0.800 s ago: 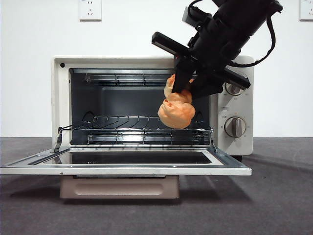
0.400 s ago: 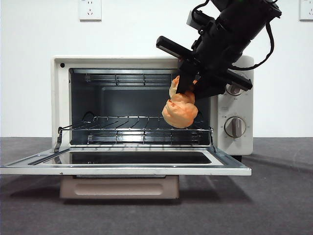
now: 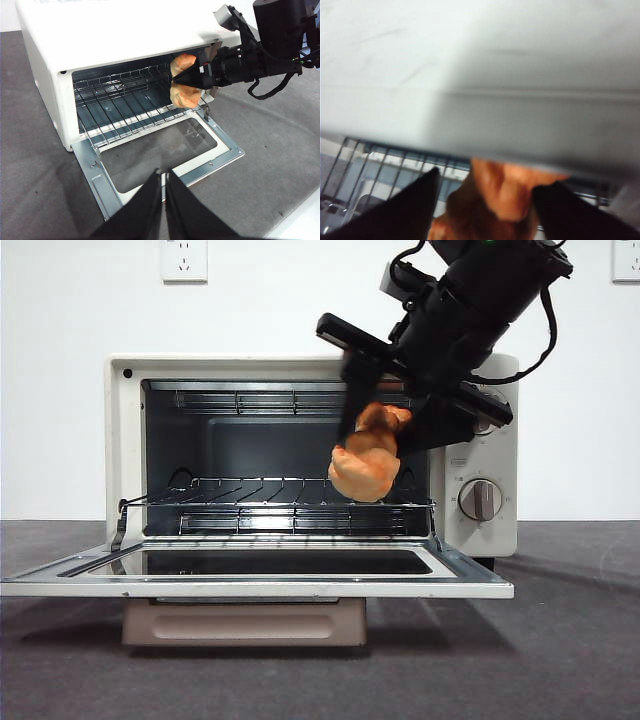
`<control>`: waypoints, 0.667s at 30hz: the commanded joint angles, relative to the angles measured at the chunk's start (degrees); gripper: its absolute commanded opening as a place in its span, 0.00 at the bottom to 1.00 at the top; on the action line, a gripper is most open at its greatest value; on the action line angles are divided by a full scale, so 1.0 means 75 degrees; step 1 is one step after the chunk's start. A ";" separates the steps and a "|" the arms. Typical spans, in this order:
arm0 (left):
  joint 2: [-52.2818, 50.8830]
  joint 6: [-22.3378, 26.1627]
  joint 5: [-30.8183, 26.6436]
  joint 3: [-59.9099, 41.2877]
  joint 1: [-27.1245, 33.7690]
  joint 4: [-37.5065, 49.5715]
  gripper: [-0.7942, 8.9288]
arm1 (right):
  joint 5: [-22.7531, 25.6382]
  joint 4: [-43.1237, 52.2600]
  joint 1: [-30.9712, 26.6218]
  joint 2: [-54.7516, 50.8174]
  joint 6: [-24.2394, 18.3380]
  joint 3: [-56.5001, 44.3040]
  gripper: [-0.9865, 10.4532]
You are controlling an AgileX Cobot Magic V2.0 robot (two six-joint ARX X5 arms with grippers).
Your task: The left arm flap open the oven, the right arm pick bread and place it into oven, the left arm flap close the oven
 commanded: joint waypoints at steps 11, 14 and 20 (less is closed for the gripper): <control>0.0006 0.0017 -0.0009 0.0122 -0.0064 0.0085 0.09 | -0.0041 0.0099 0.0047 0.0015 -0.0038 0.0224 0.46; 0.0006 0.0020 -0.0009 0.0122 -0.0064 0.0087 0.09 | -0.0041 -0.0102 0.0070 -0.0128 -0.0038 0.0256 0.46; 0.0015 0.0169 -0.0061 0.0122 -0.0064 0.0102 0.09 | -0.0020 -0.1032 0.0210 -0.0848 -0.0035 0.0259 0.46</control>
